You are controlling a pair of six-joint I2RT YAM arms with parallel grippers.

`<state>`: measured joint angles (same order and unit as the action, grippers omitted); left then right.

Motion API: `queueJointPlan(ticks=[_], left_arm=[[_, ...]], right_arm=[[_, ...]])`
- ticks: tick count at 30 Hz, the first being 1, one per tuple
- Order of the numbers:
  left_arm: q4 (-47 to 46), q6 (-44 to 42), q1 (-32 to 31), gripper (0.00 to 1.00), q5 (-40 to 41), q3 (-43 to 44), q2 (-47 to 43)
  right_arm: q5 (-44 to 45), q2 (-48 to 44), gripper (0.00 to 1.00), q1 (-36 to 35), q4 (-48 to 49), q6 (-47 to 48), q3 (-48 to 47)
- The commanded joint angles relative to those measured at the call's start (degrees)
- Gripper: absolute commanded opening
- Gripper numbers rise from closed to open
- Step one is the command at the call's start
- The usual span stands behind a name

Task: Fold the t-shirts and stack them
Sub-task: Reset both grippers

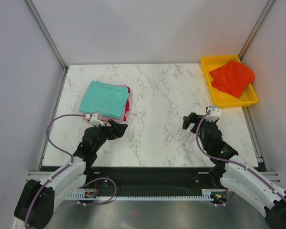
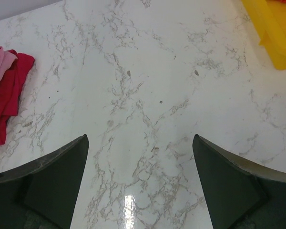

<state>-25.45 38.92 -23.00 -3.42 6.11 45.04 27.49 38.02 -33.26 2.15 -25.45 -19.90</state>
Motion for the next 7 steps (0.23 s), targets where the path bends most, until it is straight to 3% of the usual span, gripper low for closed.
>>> queueJointPlan(ticks=[1,7], left_arm=[[-6.8,-1.9,-0.1,1.0,-2.5,-0.4,1.9],[-7.1,-1.8,-0.2,1.0,-2.7,-0.7,2.6]], right_arm=[[3.5,-0.8,0.98,-0.1,2.2,-0.6,0.3],[2.1,1.2,0.98,-0.1,2.2,-0.1,-0.5]])
